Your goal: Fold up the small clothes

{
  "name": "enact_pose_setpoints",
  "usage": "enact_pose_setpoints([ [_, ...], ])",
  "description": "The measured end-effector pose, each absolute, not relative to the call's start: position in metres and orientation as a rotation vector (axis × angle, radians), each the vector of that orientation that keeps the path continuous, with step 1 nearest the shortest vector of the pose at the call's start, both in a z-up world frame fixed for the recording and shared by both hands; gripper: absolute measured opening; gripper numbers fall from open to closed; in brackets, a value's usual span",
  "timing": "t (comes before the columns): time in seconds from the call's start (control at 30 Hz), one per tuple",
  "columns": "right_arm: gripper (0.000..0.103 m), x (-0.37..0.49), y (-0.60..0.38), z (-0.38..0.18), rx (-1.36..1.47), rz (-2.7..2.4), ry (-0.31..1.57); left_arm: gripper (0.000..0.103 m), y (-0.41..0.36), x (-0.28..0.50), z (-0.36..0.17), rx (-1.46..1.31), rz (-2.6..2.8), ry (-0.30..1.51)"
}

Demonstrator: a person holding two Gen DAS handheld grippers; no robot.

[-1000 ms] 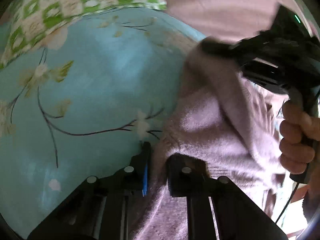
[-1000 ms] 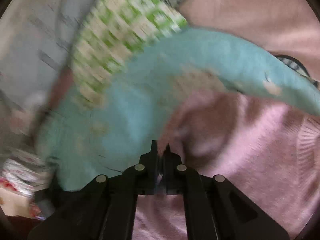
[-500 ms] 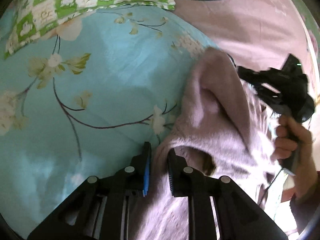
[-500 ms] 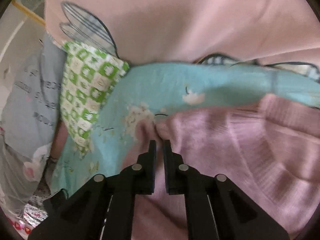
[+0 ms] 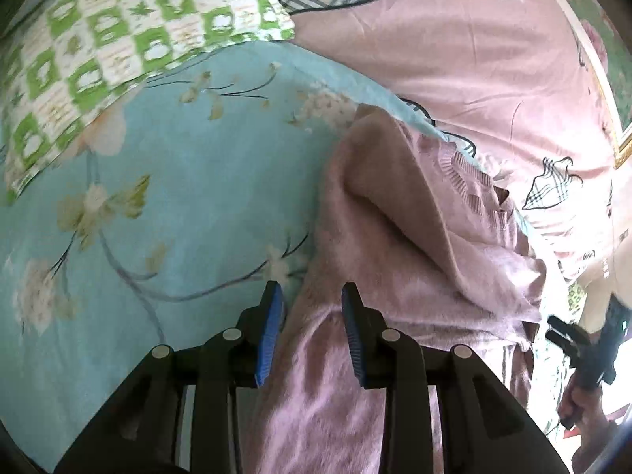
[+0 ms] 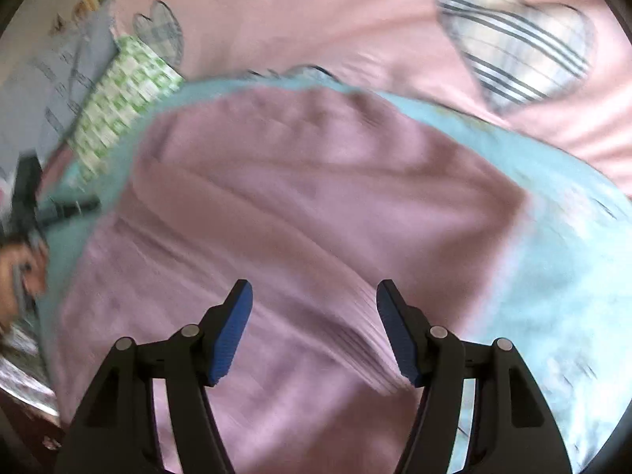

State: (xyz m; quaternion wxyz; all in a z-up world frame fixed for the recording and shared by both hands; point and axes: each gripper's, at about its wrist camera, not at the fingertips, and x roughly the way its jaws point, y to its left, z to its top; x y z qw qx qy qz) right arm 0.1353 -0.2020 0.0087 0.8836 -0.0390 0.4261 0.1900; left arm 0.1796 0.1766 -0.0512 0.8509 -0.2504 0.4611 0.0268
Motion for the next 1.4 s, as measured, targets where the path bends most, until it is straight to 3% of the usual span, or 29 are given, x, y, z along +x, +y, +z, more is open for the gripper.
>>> enact_pose_setpoints([
  [0.4, 0.063, 0.131, -0.207, -0.026, -0.322, 0.384, 0.850, 0.035, 0.142, 0.241, -0.051, -0.351, 0.040, 1.022],
  [0.5, 0.035, 0.145, -0.205, -0.035, -0.295, 0.392, 0.875, 0.037, 0.136, 0.258, -0.044, -0.322, 0.034, 1.014],
  [0.53, 0.017, 0.149, -0.206, -0.038, -0.280, 0.384, 0.893, 0.037, 0.133, 0.266, -0.044, -0.307, 0.035, 1.015],
  [0.57, 0.006, 0.152, -0.208, -0.039, -0.251, 0.385, 0.910, 0.037, 0.131, 0.271, -0.044, -0.298, 0.037, 1.018],
  [0.83, 0.006, 0.154, -0.281, 0.007, 0.471, 0.689, 0.921, 0.037, 0.132, 0.305, -0.042, -0.334, 0.087, 1.003],
  [1.03, 0.007, 0.181, -0.291, -0.042, 0.437, 0.416, 1.140, 0.037, 0.132, 0.312, -0.040, -0.360, 0.116, 1.011],
  [1.23, 0.028, 0.173, -0.280, -0.035, 0.461, 0.366, 1.054, 0.044, 0.130, 0.259, -0.033, -0.344, 0.072, 1.025],
  [1.4, 0.030, 0.170, -0.279, -0.034, 0.433, 0.368, 1.024, 0.051, 0.115, 0.211, -0.049, -0.252, 0.011, 1.072],
])
